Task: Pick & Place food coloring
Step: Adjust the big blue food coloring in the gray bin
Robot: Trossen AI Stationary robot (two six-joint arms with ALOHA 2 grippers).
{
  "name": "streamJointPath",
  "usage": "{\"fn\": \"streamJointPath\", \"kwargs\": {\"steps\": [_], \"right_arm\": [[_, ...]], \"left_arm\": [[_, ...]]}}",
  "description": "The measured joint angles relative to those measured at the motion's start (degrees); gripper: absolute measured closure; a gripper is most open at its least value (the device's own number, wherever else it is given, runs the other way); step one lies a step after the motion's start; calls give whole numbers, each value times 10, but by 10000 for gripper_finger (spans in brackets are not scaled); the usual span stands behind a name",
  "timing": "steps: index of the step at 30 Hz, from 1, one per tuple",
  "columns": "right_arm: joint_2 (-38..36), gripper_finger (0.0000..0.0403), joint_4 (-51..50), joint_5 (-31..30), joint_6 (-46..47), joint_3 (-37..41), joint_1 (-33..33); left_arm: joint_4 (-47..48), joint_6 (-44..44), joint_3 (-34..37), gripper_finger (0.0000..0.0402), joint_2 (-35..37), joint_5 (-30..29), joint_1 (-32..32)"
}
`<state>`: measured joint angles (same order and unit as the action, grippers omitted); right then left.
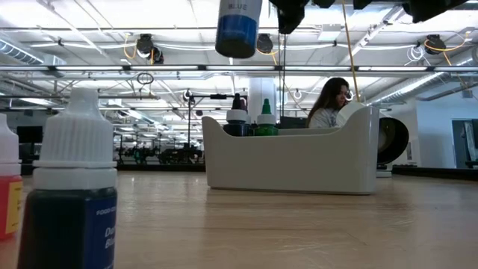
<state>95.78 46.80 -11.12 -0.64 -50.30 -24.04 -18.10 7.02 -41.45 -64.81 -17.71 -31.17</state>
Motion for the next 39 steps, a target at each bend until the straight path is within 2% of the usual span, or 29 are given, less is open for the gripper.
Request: {"fn": "streamJointPath", "kwargs": {"steps": [3, 6, 9, 11, 14, 19, 22, 26, 31, 34, 39], "right_arm": [[-20, 291, -33, -44, -8, 1, -9], [-47, 291, -78, -127, -18, 1, -20], [-65, 291, -105, -201, -18, 0, -31], [-72, 291, -124, -246, -13, 0, -41], [-73, 291, -135, -299, 3, 0, -48], [-59, 291, -165, -392, 55, 0, -49], [-42, 291, -153, -403, 78, 0, -44], [-11, 291, -139, -402, 95, 1, -33], [22, 291, -97, -405, 104, 1, -27], [42, 291, -69, -444, 105, 1, -27], [70, 291, -49, -456, 125, 1, -32]], "left_arm": [[108, -27, 0, 178, 70, -142, -63], [151, -55, 14, 267, 116, -251, -122], [147, -67, 60, 356, 140, -321, -162], [136, -92, 105, 389, 148, -349, -177], [62, -126, 183, 386, 150, -381, -189], [-92, -136, 303, 393, 150, -379, -192], [-171, -131, 348, 397, 149, -379, -192], [-226, -105, 368, 389, 150, -378, -193], [-230, -96, 363, 369, 150, -356, -193], [-232, -86, 363, 366, 150, -344, -193], [-245, -70, 363, 365, 150, -344, -193]]}}
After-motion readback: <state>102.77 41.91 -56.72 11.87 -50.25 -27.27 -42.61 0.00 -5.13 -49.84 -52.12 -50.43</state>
